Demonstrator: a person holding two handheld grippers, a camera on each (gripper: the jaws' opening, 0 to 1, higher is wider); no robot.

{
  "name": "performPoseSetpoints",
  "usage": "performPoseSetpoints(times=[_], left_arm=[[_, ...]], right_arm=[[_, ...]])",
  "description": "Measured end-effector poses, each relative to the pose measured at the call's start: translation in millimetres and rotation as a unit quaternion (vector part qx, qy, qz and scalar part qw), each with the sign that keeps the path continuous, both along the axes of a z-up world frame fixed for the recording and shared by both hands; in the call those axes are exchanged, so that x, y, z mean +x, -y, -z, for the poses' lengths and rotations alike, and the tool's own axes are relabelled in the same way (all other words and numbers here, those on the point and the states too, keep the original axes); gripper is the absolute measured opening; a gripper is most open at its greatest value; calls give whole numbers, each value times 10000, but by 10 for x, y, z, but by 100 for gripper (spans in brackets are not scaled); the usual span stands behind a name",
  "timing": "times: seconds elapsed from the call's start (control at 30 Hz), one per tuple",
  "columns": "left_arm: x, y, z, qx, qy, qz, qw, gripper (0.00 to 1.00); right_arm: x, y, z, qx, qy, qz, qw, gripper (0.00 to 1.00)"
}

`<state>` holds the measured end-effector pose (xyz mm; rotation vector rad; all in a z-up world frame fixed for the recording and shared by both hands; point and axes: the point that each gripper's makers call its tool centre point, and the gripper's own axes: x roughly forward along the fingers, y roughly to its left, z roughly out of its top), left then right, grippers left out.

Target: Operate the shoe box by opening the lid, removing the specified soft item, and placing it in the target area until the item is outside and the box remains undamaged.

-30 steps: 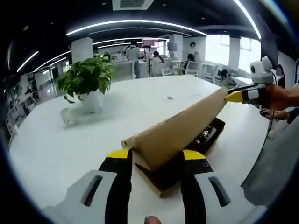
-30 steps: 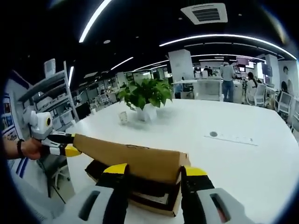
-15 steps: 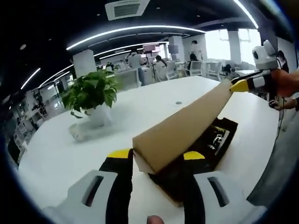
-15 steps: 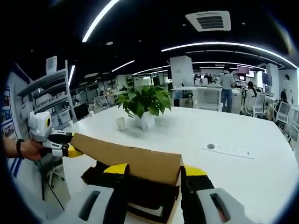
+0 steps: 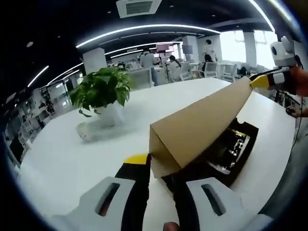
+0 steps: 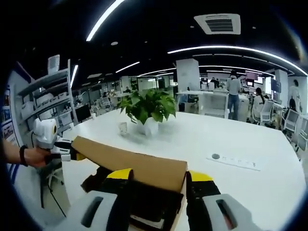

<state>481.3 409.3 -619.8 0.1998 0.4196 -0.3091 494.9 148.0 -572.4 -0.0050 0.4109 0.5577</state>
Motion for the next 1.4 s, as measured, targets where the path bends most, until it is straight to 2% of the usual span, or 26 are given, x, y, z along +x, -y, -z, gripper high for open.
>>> performPoseSetpoints(times=[0.4,0.67,0.83,0.87,0.9,1.0,1.13,1.4], left_arm=[[62,-29,-62,-116,143,-116,9998,10],[105,-41,-84,-122,150,-173,9997,9],[164,-53,-110,-120,136,-214,9996,8],[175,-58,-105,-109,131,-219,9996,8],[178,-60,-106,-107,130,-219,9996,8],[186,-65,-107,-105,117,-203,9997,7],[194,-68,-106,-99,105,-189,9997,7],[216,-65,-115,-106,77,-164,9998,7]], right_arm=[[37,-8,-38,74,66,-76,9999,42],[-35,9,-20,115,118,-185,9997,42],[-104,64,183,-407,-18,-339,9986,45],[-78,134,241,-741,-14,-297,9968,44],[-62,159,266,-820,-40,-257,9963,43],[10,155,263,-656,-60,-203,9976,40],[97,166,321,-775,-103,-125,9969,33],[341,123,446,-881,-241,34,9958,27]])
